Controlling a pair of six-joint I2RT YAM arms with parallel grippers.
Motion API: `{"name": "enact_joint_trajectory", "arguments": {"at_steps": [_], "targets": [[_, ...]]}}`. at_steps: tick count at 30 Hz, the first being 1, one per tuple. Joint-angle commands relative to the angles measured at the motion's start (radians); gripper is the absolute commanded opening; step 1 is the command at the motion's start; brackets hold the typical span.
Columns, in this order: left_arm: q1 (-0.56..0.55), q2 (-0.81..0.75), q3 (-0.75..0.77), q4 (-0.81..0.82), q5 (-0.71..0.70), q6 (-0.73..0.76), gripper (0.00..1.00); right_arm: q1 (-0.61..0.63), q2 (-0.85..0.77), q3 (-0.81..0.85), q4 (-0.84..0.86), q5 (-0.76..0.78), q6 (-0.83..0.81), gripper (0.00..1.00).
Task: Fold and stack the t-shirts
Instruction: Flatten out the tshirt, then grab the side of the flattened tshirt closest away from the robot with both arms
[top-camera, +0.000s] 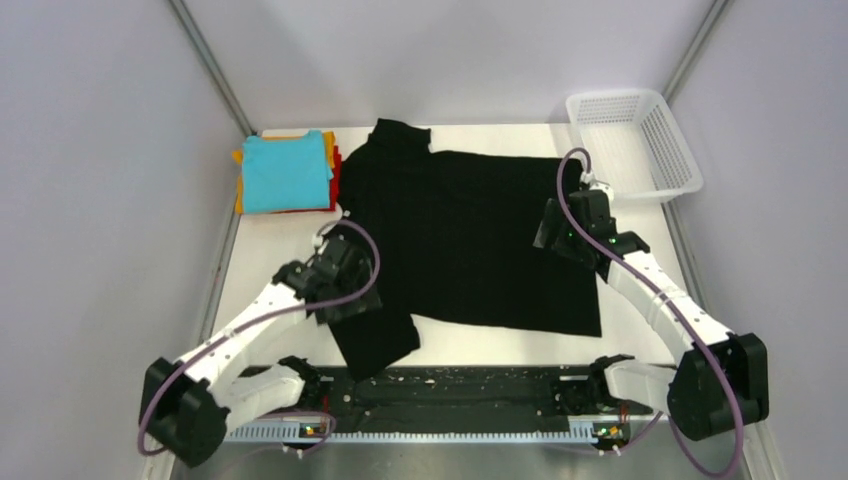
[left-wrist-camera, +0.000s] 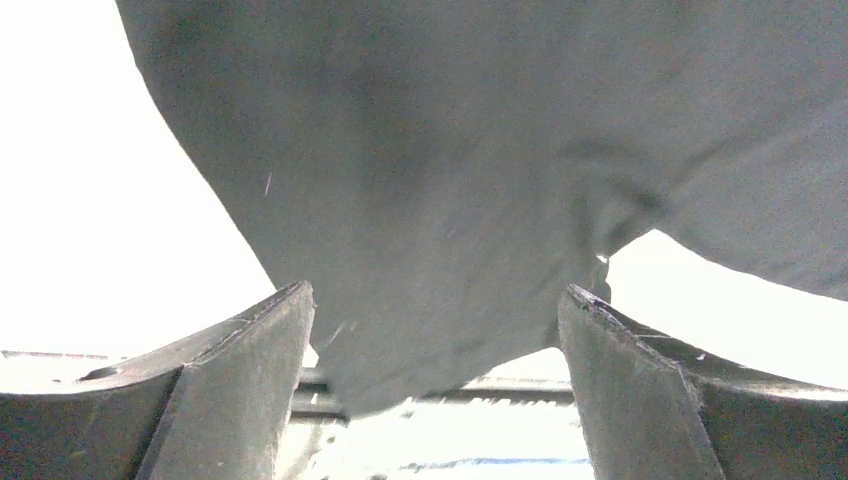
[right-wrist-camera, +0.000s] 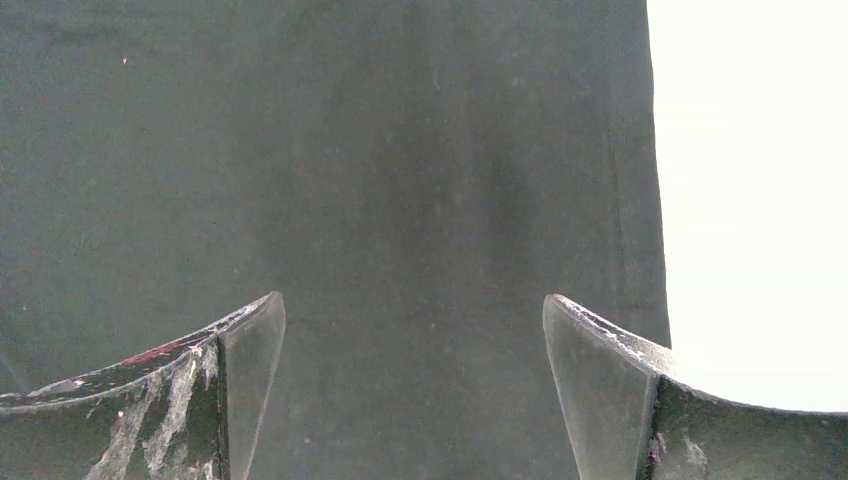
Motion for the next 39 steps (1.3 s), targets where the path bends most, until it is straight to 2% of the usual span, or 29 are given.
{"name": "enact_joint_trajectory", "arguments": {"at_steps": [1, 5, 10, 14, 19, 25, 30, 32, 36, 39], "targets": [[-0.122, -0.203, -0.158, -0.175, 0.020, -0.284, 0.96, -0.001, -0.072, -0.038, 0.007, -0.027, 0.021, 0.99], [-0.253, -0.256, -0.240, -0.237, 0.015, -0.427, 0.91, -0.001, -0.107, -0.053, -0.001, -0.018, 0.007, 0.99], [-0.372, -0.191, -0.277, -0.183, 0.075, -0.470, 0.82, -0.001, -0.122, -0.061, -0.020, -0.002, -0.005, 0.99], [-0.391, -0.100, -0.294, -0.186, 0.084, -0.473, 0.75, -0.001, -0.137, -0.087, -0.018, 0.011, 0.006, 0.99], [-0.394, -0.038, -0.276, -0.148, 0.020, -0.455, 0.65, -0.001, -0.142, -0.097, -0.016, 0.008, 0.015, 0.99], [-0.394, 0.017, -0.307, -0.040, 0.038, -0.454, 0.54, -0.002, -0.170, -0.111, -0.016, 0.029, 0.035, 0.99], [-0.394, 0.005, -0.301, -0.029, 0.016, -0.449, 0.25, -0.001, -0.219, -0.118, -0.033, 0.058, 0.047, 0.99], [-0.394, -0.005, -0.288, -0.031, 0.007, -0.448, 0.02, -0.002, -0.239, -0.119, -0.060, 0.087, 0.060, 0.99], [-0.394, -0.041, -0.270, -0.046, 0.005, -0.438, 0.00, -0.020, -0.310, -0.127, -0.209, 0.182, 0.166, 0.99], [-0.394, -0.083, -0.255, -0.057, 0.020, -0.429, 0.00, -0.063, -0.382, -0.165, -0.336, 0.197, 0.274, 0.99]]}}
